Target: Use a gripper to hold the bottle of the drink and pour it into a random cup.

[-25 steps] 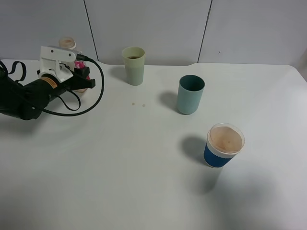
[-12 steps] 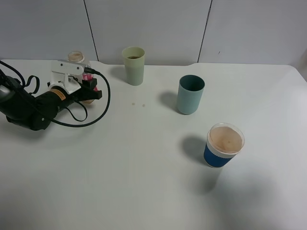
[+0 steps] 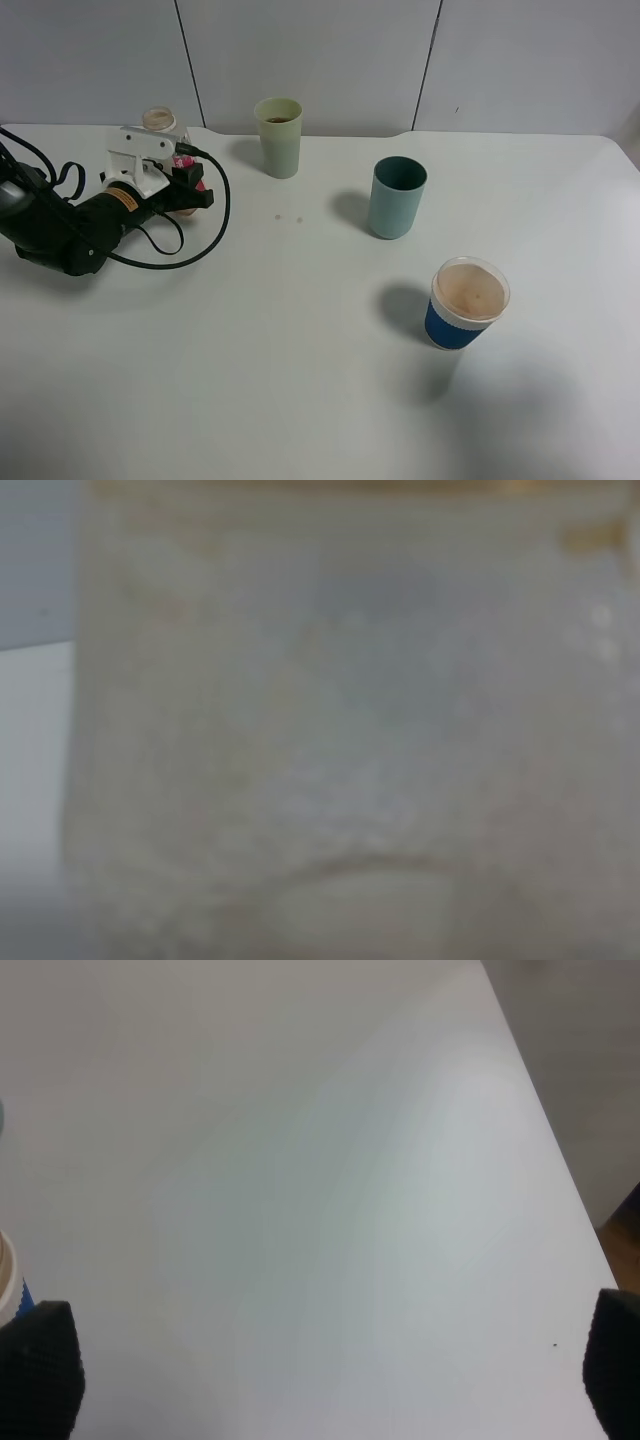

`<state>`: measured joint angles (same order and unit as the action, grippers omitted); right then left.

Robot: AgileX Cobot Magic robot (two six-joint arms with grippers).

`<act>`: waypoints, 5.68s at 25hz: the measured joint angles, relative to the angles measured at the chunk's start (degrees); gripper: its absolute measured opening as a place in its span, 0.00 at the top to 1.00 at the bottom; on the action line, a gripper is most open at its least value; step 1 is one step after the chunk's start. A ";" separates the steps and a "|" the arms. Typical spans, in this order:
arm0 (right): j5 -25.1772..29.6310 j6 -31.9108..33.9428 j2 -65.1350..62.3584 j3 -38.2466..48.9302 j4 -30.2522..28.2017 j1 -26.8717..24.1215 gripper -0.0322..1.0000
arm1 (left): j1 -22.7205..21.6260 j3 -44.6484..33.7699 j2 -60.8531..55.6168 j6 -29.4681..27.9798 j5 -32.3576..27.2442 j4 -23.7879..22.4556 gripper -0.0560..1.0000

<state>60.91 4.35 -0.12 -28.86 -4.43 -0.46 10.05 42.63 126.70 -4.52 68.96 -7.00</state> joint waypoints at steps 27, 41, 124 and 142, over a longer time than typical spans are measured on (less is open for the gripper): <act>0.00 0.00 0.00 0.00 0.00 0.00 0.00 | 1.34 -2.67 -16.87 -18.39 -3.54 3.91 0.07; 0.00 0.00 0.00 0.00 0.00 0.00 0.00 | 1.34 -2.81 -36.14 -18.34 -13.99 4.95 0.06; 0.00 0.00 0.00 0.00 0.00 0.00 0.00 | 0.75 -13.47 -126.89 -5.05 -129.86 -0.79 0.06; 0.00 0.00 0.00 0.00 0.00 0.00 0.00 | -7.50 -13.47 -126.89 -3.44 -129.57 0.45 0.06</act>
<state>60.91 4.35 -0.12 -28.86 -4.43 -0.46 2.54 29.16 -0.19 -7.96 -60.61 -6.55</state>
